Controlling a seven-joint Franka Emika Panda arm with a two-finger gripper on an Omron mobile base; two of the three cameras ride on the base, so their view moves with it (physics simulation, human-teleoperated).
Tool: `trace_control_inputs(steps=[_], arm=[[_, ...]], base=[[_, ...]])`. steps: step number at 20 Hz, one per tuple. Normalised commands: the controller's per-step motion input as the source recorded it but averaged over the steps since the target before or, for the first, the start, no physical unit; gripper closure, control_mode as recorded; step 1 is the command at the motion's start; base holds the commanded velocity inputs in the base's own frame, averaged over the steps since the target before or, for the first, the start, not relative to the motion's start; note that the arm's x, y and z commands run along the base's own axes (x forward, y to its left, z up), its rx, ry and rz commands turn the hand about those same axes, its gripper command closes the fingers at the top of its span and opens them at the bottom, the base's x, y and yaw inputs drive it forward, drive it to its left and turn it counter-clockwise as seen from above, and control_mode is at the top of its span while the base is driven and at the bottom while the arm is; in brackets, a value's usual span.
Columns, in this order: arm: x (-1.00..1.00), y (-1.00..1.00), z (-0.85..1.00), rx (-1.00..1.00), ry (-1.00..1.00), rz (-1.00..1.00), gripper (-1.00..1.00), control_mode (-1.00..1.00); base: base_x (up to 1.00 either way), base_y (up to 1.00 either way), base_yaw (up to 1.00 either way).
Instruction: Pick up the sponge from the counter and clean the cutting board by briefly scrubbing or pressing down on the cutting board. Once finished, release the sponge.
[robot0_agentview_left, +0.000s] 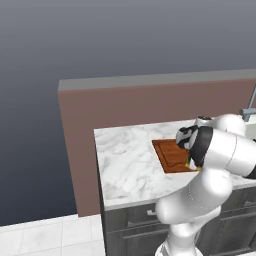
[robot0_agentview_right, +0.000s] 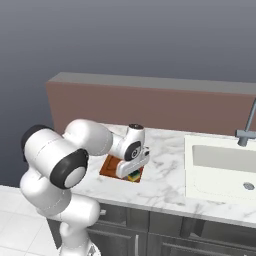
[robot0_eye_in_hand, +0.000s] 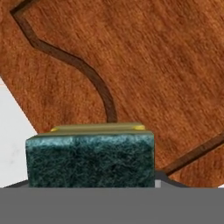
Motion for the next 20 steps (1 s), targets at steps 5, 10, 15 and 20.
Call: trace_control_inputs(steps=[5,10,15,20], arm=[[0.20,0.00,-0.16,0.02,0.00,0.01,1.00,-1.00],[0.25,0.00,-0.04,0.01,0.00,0.01,1.00,-1.00],[0.31,0.00,0.00,0.00,0.00,0.00,1.00,-1.00],[0.51,0.03,0.00,0.00,0.00,0.00,1.00,-1.00]], base=[[0.00,0.00,0.00],[0.00,0.00,0.00],[0.00,0.00,0.00],[0.00,0.00,0.00]])
